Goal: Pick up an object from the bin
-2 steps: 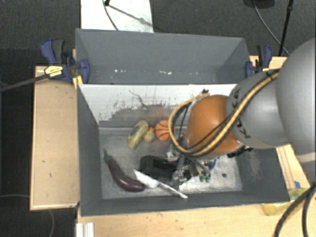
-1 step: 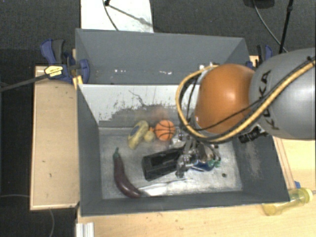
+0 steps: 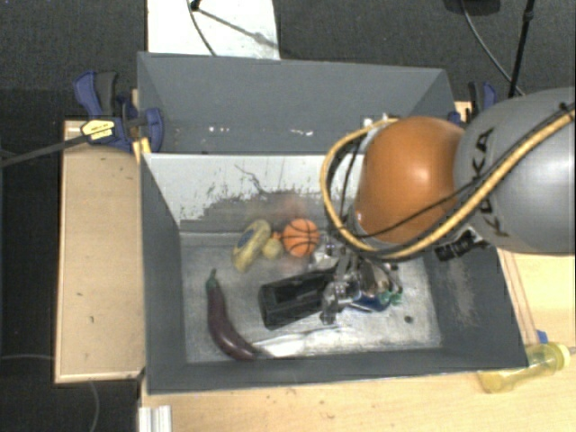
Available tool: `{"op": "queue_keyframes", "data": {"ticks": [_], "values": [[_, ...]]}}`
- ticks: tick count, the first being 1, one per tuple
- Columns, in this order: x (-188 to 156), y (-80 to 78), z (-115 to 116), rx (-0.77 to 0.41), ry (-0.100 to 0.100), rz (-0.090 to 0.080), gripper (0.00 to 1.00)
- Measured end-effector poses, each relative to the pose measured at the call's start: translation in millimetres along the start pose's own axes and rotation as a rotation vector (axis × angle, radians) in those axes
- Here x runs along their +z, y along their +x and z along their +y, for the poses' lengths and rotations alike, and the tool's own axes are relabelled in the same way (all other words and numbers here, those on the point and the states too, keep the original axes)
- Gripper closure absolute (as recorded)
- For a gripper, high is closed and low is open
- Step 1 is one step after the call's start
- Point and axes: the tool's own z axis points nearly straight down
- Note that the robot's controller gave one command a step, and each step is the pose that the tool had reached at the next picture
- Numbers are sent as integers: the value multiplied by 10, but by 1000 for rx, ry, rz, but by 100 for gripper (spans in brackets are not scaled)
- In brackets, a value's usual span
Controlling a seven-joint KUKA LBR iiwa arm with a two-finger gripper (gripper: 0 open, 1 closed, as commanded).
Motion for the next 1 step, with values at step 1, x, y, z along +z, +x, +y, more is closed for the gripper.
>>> {"op": "queue_keyframes", "data": {"ticks": [1], "values": [[-242, -131, 34, -137, 1, 11, 100]]}}
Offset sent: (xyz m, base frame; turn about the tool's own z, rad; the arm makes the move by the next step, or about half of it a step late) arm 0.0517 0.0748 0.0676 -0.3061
